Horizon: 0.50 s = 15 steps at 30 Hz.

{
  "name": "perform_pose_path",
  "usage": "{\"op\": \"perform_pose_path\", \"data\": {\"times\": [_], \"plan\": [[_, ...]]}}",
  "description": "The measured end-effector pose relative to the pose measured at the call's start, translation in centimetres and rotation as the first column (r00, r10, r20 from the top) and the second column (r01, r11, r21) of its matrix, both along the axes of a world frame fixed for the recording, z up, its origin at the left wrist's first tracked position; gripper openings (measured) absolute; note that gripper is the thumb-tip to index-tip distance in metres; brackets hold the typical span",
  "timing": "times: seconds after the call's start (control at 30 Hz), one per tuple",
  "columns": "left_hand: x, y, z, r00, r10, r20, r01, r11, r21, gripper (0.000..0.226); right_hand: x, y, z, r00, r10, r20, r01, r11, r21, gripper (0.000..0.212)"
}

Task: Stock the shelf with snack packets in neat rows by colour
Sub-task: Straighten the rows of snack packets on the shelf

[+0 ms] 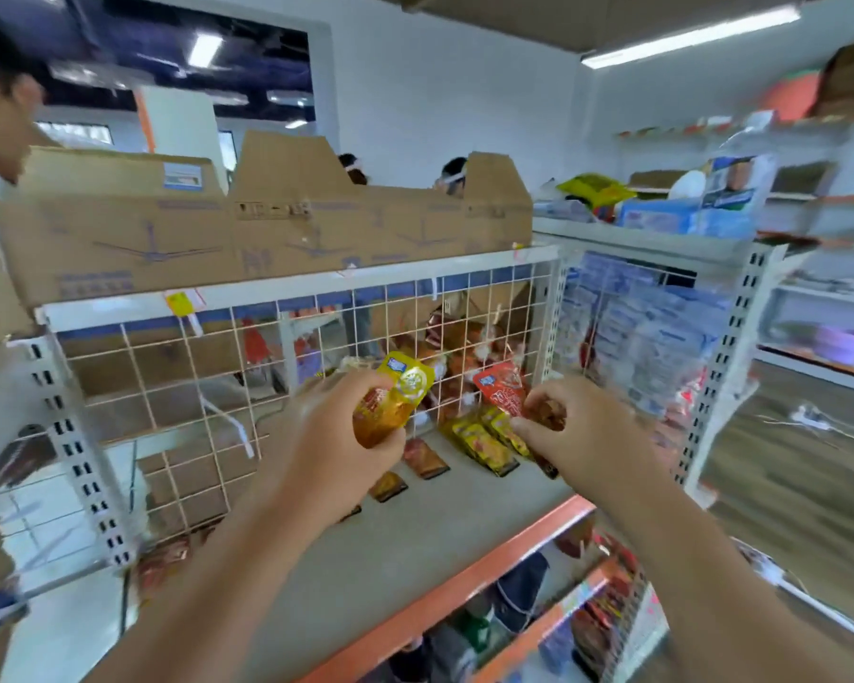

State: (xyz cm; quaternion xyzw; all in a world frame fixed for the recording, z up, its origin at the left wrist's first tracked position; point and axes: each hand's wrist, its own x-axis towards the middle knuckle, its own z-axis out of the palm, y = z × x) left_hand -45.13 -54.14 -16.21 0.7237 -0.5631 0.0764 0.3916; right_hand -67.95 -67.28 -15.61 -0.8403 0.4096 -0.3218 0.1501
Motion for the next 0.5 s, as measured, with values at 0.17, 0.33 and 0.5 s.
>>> {"op": "perform_pose_path", "data": {"times": [0.17, 0.33, 0.5], "plan": [[0.8, -2.6, -5.6, 0.998, 0.057, -0.019, -0.057, 0.998, 0.025, 0.044, 1.0, -3.0, -4.0, 0.998, 0.040, -0.057, -0.040, 0.999, -0.007, 0.011], [4.8, -2.8, -10.8, 0.990, 0.130, -0.063, -0.125, 0.989, 0.077, 0.048, 6.0, -5.1, -7.7, 0.987, 0.126, -0.103, -0.122, 0.992, 0.043, 0.011], [8.4, -0.9, -16.0, 0.968, 0.217, -0.124, -0.200, 0.971, 0.134, 0.045, 12.6, -4.7, -11.5, 0.968, 0.211, -0.133, -0.190, 0.970, 0.155, 0.018]]}}
